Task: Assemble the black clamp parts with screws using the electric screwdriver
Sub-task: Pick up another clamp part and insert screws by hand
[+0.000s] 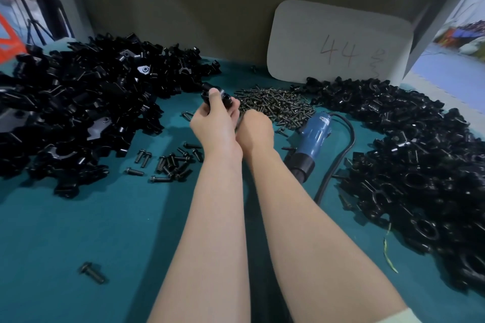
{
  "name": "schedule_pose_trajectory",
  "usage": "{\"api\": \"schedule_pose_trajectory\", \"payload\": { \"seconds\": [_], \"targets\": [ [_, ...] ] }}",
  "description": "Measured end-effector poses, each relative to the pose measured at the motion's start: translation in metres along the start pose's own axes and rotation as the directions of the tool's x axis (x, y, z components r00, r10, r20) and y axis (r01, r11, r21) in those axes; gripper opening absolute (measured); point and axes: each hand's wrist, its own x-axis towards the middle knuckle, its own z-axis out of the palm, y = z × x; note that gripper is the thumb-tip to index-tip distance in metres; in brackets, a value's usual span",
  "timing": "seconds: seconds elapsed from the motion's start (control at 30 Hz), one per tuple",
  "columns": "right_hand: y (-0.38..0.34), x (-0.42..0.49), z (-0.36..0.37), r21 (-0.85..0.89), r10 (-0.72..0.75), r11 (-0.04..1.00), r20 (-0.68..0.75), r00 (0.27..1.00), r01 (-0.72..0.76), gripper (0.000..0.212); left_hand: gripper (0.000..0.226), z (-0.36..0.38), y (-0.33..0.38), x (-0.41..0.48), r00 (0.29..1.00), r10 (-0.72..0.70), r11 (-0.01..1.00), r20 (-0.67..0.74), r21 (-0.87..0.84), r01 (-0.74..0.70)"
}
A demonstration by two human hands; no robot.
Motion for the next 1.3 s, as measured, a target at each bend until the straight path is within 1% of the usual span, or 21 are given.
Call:
{"api": "schedule_pose_trajectory", "payload": {
  "seconds": [0.07,0.13,0.2,0.23,0.27,0.3,0.33,0.37,0.4,0.43,0.5,0.53,0.6,0.7,0.77,0.87,0.93,1.0,1.13,1.3],
  "targets": [
    [0.002,0.003,-0.007,0.135,0.034,0.990,-0.056,0.998,-0.026,0.024,0.023,0.001,-0.002,-0.002,1.000,0.004,0.999,0.001,0.042,-0.004],
    [0.009,0.004,-0.021,0.327,0.100,0.943,-0.119,0.988,-0.056,0.023,0.022,0.002,-0.003,-0.005,1.000,0.011,0.997,0.007,0.078,-0.011],
    [0.021,0.003,-0.038,0.517,0.172,0.854,-0.168,0.971,-0.061,0.018,0.022,0.002,-0.006,-0.006,0.999,0.016,0.991,0.031,0.134,-0.020],
    [0.027,0.001,-0.046,0.616,0.197,0.786,-0.179,0.964,-0.046,0.015,0.023,0.002,-0.008,-0.006,0.998,0.043,0.980,0.054,0.194,-0.053],
    [0.033,-0.003,-0.053,0.717,0.216,0.697,-0.178,0.960,-0.024,0.013,0.024,0.002,-0.012,-0.006,0.992,0.090,0.948,0.088,0.299,-0.112],
    [0.037,-0.007,-0.060,0.809,0.224,0.588,-0.162,0.961,-0.001,0.013,0.026,0.002,-0.016,-0.005,0.979,0.150,0.876,0.139,0.441,-0.197],
    [0.041,-0.011,-0.064,0.874,0.214,0.486,-0.147,0.966,0.025,0.015,0.027,0.002,-0.020,-0.006,0.957,0.207,0.762,0.202,0.581,-0.287],
    [0.045,-0.014,-0.068,0.903,0.196,0.426,-0.146,0.970,0.050,0.016,0.027,0.002,-0.024,-0.008,0.932,0.250,0.631,0.261,0.687,-0.361],
    [0.048,-0.016,-0.070,0.906,0.176,0.417,-0.157,0.972,0.071,0.017,0.027,0.003,-0.027,-0.010,0.909,0.279,0.515,0.308,0.752,-0.413],
    [0.050,-0.016,-0.072,0.889,0.158,0.450,-0.175,0.972,0.087,0.018,0.027,0.003,-0.029,-0.013,0.892,0.293,0.432,0.345,0.785,-0.445],
    [0.054,-0.016,-0.074,0.815,0.129,0.569,-0.221,0.967,0.110,0.020,0.029,0.005,-0.031,-0.016,0.872,0.304,0.326,0.384,0.818,-0.474],
    [0.054,-0.016,-0.074,0.780,0.117,0.615,-0.234,0.965,0.114,0.020,0.029,0.005,-0.032,-0.017,0.866,0.308,0.289,0.395,0.828,-0.480],
    [0.055,-0.016,-0.073,0.743,0.105,0.660,-0.234,0.967,0.108,0.019,0.029,0.005,-0.033,-0.018,0.859,0.305,0.247,0.410,0.838,-0.487],
    [0.053,-0.017,-0.070,0.709,0.101,0.699,-0.224,0.969,0.091,0.014,0.030,0.006,-0.033,-0.018,0.858,0.299,0.230,0.418,0.841,-0.490],
    [0.052,-0.018,-0.069,0.672,0.103,0.735,-0.243,0.965,0.091,0.010,0.031,0.006,-0.034,-0.018,0.857,0.294,0.222,0.424,0.842,-0.492],
    [0.051,-0.018,-0.070,0.617,0.103,0.781,-0.282,0.954,0.099,0.009,0.031,0.007,-0.035,-0.017,0.856,0.297,0.195,0.424,0.850,-0.489],
    [0.050,-0.018,-0.071,0.573,0.083,0.813,-0.291,0.953,0.104,0.010,0.028,0.007,-0.036,-0.018,0.856,0.307,0.201,0.416,0.851,-0.485],
    [0.049,-0.019,-0.072,0.530,0.054,0.841,-0.285,0.957,0.110,0.011,0.038,0.006,-0.036,-0.018,0.858,0.324,0.212,0.399,0.853,-0.476],
    [0.046,-0.021,-0.072,0.509,0.025,0.852,-0.274,0.962,0.123,0.012,0.047,0.006,-0.036,-0.016,0.866,0.317,0.177,0.387,0.873,-0.455],
    [0.045,-0.021,-0.071,0.520,0.039,0.846,-0.282,0.959,0.119,0.013,0.047,0.007,-0.038,-0.015,0.874,0.281,0.143,0.396,0.884,-0.446]
  ]
}}
